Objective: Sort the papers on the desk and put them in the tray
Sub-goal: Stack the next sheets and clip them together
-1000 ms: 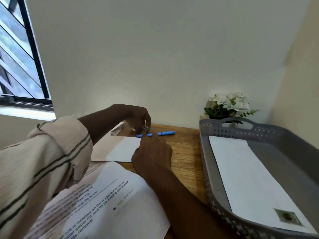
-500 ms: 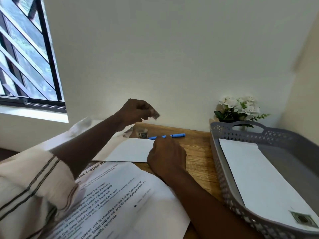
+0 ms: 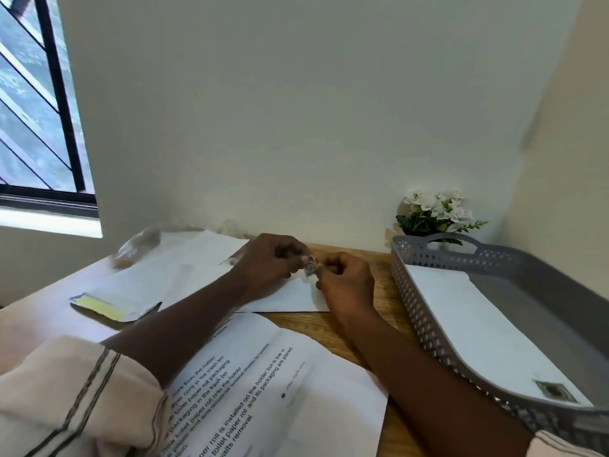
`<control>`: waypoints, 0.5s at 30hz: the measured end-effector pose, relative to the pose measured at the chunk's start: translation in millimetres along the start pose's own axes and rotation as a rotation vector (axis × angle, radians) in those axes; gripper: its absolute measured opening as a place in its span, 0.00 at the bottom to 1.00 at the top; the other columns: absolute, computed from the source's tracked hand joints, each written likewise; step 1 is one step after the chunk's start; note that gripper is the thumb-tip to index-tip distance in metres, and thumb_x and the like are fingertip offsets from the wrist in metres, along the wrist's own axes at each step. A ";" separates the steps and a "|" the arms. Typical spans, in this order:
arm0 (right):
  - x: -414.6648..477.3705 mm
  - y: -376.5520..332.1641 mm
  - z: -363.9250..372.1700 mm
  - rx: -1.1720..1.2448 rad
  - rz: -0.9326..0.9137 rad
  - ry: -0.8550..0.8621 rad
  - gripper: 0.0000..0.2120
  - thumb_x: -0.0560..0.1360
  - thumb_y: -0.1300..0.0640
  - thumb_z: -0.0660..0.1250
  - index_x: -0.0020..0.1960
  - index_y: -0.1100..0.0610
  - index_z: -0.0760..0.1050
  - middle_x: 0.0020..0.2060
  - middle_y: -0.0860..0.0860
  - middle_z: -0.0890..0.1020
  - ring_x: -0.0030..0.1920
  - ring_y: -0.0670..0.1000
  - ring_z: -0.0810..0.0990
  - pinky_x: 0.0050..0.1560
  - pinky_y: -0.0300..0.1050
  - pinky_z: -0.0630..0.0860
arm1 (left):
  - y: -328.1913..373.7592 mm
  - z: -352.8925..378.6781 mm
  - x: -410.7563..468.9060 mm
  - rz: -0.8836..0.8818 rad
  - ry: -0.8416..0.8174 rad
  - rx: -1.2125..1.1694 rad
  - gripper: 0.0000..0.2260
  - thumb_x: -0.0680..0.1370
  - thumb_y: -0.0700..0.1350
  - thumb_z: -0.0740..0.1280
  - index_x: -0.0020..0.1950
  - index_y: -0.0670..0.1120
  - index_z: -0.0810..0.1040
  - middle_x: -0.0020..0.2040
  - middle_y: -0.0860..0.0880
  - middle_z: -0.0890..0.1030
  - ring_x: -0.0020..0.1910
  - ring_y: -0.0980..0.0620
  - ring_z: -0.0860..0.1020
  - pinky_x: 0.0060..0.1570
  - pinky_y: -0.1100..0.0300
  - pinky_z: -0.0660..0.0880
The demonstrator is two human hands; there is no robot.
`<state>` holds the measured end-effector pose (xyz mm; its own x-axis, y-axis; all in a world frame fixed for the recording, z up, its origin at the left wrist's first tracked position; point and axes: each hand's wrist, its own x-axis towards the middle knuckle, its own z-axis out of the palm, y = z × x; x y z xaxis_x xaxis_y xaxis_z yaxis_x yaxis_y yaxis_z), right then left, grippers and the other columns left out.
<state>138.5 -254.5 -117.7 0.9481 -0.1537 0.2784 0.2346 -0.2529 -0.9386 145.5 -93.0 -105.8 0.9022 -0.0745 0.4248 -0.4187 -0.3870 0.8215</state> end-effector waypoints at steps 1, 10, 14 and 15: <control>-0.7 0.1 -0.6 -0.015 -0.004 0.021 0.07 0.75 0.61 0.73 0.46 0.49 0.83 0.43 0.47 0.85 0.45 0.51 0.84 0.51 0.50 0.84 | -1.1 0.6 0.9 -0.002 -0.002 0.019 0.06 0.77 0.40 0.74 0.53 0.41 0.86 0.40 0.36 0.84 0.38 0.51 0.77 0.37 0.63 0.76; 20.0 -1.1 -1.4 -0.360 -0.007 0.094 0.04 0.73 0.60 0.75 0.44 0.52 0.86 0.46 0.48 0.86 0.47 0.49 0.83 0.39 0.38 0.72 | -16.1 5.8 3.9 -0.023 -0.005 0.367 0.07 0.65 0.51 0.69 0.40 0.61 0.82 0.37 0.55 0.85 0.34 0.57 0.78 0.45 0.59 0.76; 28.5 0.6 -0.3 -0.464 -0.004 0.063 0.05 0.72 0.58 0.76 0.48 0.54 0.87 0.45 0.49 0.86 0.44 0.48 0.82 0.31 0.36 0.70 | -16.8 6.4 4.9 -0.006 -0.015 0.377 0.07 0.64 0.52 0.70 0.40 0.63 0.80 0.37 0.55 0.84 0.36 0.57 0.78 0.49 0.58 0.75; 28.9 0.6 -0.1 -0.495 -0.018 0.049 0.05 0.72 0.58 0.76 0.48 0.54 0.87 0.45 0.50 0.86 0.44 0.49 0.82 0.30 0.36 0.69 | -15.3 6.9 4.5 -0.006 -0.021 0.381 0.08 0.65 0.51 0.70 0.42 0.62 0.81 0.36 0.56 0.84 0.35 0.58 0.77 0.47 0.59 0.74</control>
<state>166.0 -259.2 -110.2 0.9309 -0.1869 0.3139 0.1095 -0.6769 -0.7278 156.7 -93.8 -119.1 0.9079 -0.0886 0.4096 -0.3489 -0.7013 0.6216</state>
